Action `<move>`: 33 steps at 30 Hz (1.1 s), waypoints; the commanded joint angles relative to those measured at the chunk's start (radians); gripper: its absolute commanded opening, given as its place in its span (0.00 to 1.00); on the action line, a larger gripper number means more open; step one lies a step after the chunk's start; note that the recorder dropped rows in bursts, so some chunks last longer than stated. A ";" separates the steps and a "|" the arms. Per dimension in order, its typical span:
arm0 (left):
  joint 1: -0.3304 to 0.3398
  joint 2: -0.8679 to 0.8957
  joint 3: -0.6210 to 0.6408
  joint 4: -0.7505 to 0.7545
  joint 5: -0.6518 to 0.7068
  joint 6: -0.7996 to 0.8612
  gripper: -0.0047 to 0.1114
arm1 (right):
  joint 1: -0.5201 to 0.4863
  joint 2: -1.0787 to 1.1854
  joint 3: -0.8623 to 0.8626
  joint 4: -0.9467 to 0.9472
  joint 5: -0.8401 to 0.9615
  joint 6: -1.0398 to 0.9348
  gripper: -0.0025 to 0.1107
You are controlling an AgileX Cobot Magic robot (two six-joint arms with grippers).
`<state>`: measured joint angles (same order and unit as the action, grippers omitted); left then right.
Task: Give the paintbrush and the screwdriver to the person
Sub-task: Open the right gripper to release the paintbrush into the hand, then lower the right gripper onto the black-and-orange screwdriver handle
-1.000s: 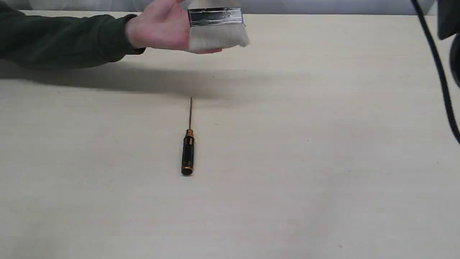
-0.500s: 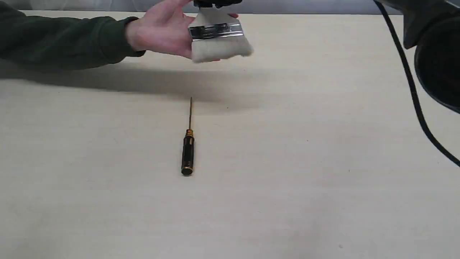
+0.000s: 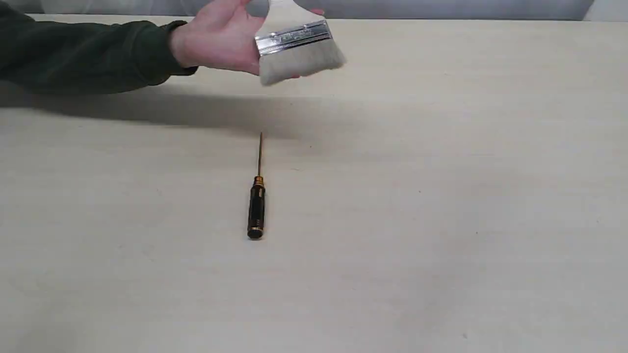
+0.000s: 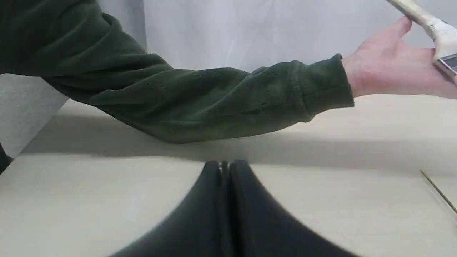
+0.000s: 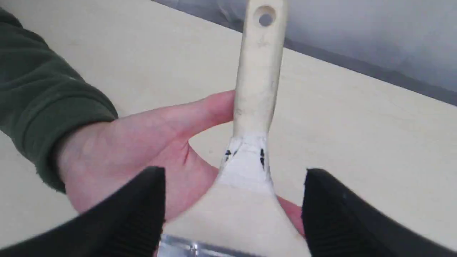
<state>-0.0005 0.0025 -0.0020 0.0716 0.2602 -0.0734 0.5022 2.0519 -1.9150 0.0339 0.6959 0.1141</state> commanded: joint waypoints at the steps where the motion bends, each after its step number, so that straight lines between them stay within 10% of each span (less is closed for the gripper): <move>1: -0.007 -0.002 0.002 -0.005 -0.009 -0.002 0.04 | 0.002 -0.088 0.105 0.003 0.009 -0.032 0.53; 15: -0.007 -0.002 0.002 -0.005 -0.009 -0.002 0.04 | 0.013 -0.441 0.647 0.399 -0.159 -0.358 0.53; 33: -0.007 -0.002 0.002 -0.001 -0.011 -0.002 0.04 | 0.186 -0.283 0.747 0.361 -0.202 -0.259 0.47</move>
<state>-0.0005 0.0025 -0.0020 0.0716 0.2602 -0.0734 0.6879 1.7536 -1.1713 0.4079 0.5080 -0.1502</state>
